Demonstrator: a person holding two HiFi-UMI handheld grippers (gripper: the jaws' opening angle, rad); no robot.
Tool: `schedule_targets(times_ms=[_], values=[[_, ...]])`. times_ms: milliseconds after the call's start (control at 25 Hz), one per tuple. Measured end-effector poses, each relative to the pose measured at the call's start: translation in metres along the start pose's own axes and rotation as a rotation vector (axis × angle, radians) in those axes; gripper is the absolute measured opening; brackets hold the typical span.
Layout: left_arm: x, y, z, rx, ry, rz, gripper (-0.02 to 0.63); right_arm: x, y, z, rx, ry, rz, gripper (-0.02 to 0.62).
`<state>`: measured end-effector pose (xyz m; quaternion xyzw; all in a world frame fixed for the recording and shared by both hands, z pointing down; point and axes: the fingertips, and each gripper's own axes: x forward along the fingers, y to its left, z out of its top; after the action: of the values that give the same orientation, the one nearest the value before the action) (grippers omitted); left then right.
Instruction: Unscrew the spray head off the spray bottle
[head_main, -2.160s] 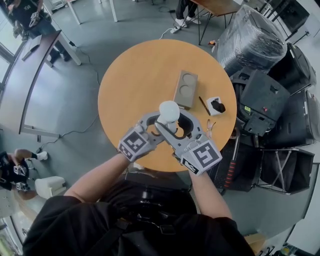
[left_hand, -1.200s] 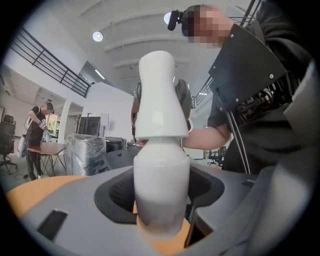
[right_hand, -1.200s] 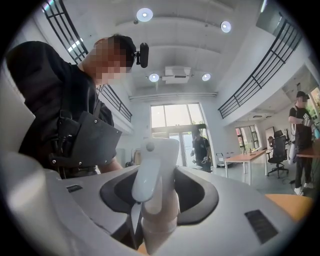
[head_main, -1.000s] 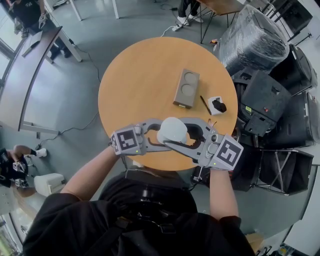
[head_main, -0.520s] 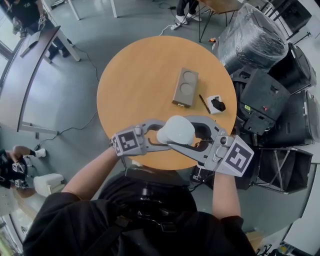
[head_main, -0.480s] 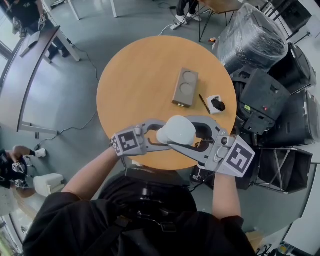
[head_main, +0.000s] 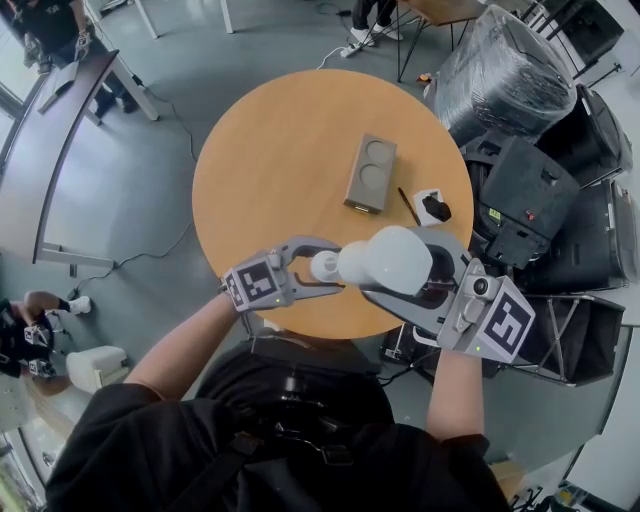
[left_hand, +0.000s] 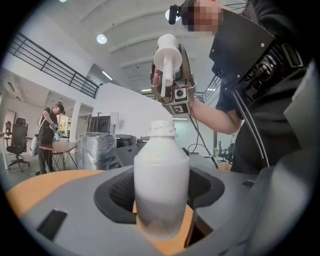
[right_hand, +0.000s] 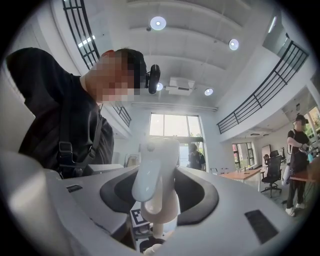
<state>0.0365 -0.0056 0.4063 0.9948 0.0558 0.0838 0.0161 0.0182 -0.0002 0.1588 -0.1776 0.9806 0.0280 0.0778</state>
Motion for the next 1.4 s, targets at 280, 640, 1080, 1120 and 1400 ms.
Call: schedule_targets(times_ms=[280,640,1080,1120,1400], values=[[-0.005,0.01,-0.007,-0.004,-0.031,0.036,0.305,-0.015,-0.029,-0.014,-0.005,0.042,-0.099,0.198],[-0.005,0.029,-0.01,0.043,-0.05,0.094,0.305,-0.04,-0.085,-0.095,0.145,0.213,-0.298,0.198],[0.006,0.049,-0.04,0.021,-0.064,0.149,0.305,-0.076,-0.109,-0.227,0.38,0.435,-0.437,0.198],[0.008,0.052,-0.045,0.016,-0.064,0.15,0.305,-0.079,-0.11,-0.24,0.394,0.455,-0.442,0.198],[0.018,0.071,-0.088,-0.022,-0.066,0.189,0.305,-0.095,-0.116,-0.321,0.513,0.546,-0.477,0.198]])
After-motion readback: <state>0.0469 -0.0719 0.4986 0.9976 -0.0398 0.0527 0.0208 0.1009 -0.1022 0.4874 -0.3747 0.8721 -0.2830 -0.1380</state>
